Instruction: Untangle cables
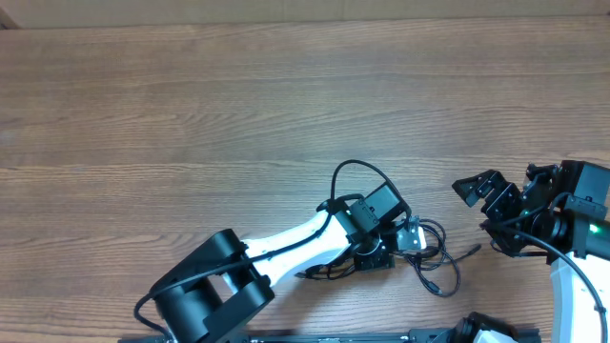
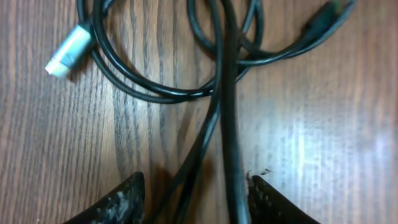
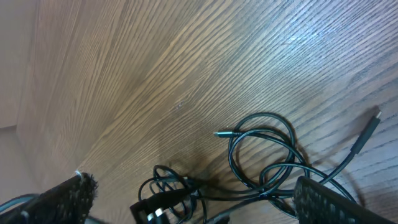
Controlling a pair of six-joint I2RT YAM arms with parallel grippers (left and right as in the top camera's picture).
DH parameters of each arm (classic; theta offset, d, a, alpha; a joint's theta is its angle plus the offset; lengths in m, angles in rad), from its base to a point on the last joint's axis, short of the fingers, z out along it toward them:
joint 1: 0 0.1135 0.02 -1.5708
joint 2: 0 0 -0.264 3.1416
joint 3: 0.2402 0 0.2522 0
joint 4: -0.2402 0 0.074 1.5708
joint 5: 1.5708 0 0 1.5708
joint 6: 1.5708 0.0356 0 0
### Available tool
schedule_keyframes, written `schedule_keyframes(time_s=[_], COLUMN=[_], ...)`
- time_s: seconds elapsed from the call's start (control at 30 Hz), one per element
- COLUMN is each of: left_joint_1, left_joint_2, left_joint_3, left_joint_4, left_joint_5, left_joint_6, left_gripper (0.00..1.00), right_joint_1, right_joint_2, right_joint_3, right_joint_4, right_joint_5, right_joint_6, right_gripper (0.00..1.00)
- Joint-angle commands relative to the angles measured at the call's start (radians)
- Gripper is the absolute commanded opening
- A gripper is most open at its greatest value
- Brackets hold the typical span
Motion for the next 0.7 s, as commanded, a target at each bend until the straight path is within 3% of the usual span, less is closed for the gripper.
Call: schedule_keyframes(time_s=[0.0,0.1,0.2,0.3,0.47,0.67], left_joint_1=[-0.002,-0.002,-0.002,-0.002,-0.002,0.014], left_joint_2=[0.057,0.09,0.111,0.115,0.115,0.082], left_joint_3=[0.008,0.008,0.008,0.008,0.008,0.032], left_joint_4=[0.009,0.018,0.018,0.02,0.005,-0.09], left_joint_5=[-0.062,-0.071,-0.071,-0.071,-0.072,-0.098], left_joint_6=[0.031,0.038,0.043,0.042,0.026,-0.105], left_gripper=[0.51,0.5,0.34,0.04,0.04,0.04], right_joint_1=[0.0,0.0,0.0,0.0,0.0,0.0], right_joint_2=[-0.002,-0.002,-0.002,-0.002,-0.002,-0.002], right_joint_3=[0.013,0.013,0.013,0.013,0.013,0.013], right_joint_4=[0.006,0.006,0.006,0.005,0.003,-0.001], right_joint_5=[0.011,0.01,0.01,0.01,0.01,0.011], right_joint_6=[0.001,0.001,0.001,0.001,0.001,0.0], right_gripper=[1.0,1.0,1.0,1.0,1.0,1.0])
